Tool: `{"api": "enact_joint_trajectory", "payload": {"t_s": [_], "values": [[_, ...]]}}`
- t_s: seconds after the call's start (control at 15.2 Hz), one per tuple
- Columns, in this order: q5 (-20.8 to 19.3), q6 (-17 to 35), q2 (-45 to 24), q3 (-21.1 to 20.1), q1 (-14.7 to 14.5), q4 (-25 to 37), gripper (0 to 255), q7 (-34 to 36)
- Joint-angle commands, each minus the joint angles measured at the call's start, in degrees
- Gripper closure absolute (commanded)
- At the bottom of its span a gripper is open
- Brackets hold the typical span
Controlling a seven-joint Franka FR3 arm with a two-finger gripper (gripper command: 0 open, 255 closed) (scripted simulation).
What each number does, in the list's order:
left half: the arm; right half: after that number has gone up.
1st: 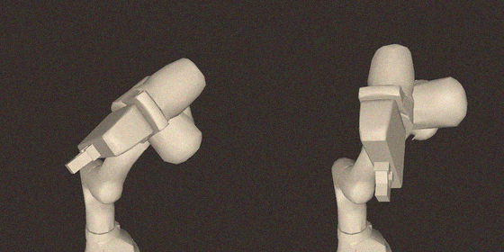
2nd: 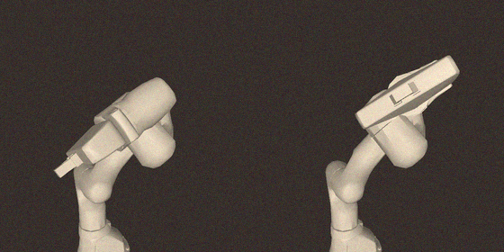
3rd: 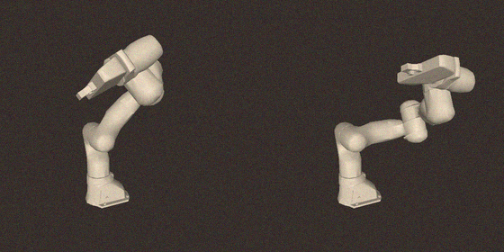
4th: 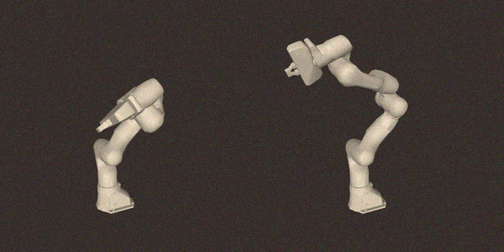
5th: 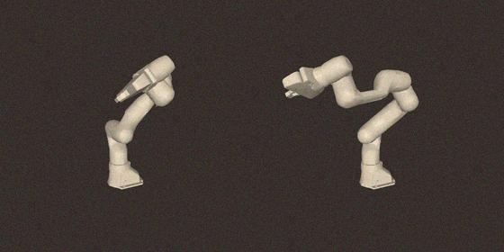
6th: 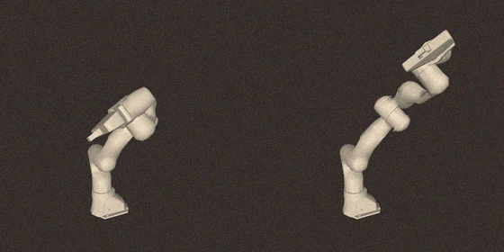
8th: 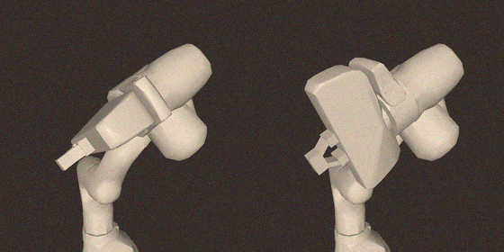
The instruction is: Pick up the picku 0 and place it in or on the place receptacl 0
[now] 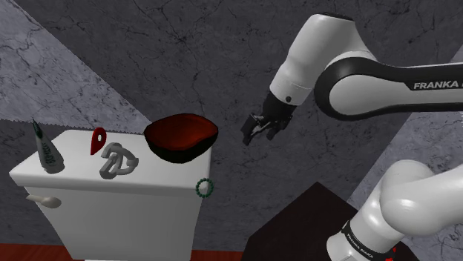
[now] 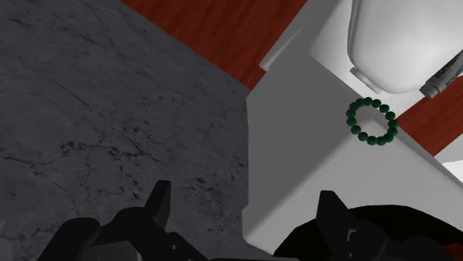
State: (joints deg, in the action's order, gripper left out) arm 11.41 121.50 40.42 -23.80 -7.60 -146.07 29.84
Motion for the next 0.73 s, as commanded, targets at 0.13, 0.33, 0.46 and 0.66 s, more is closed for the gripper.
{"api": "enact_joint_trajectory", "payload": {"t_s": [0.13,0.33,0.46,0.66], "values": [[1.24,6.15,-4.43,-5.60,-0.48,-0.24,0,4.84],[1.13,10.67,-8.73,-10.37,0.05,0.63,0,8.98],[0.37,13.61,-11.93,-13.82,0.92,1.59,0,12.06],[-2.18,17.81,-17.20,-19.62,3.28,3.58,0,17.40]]}}
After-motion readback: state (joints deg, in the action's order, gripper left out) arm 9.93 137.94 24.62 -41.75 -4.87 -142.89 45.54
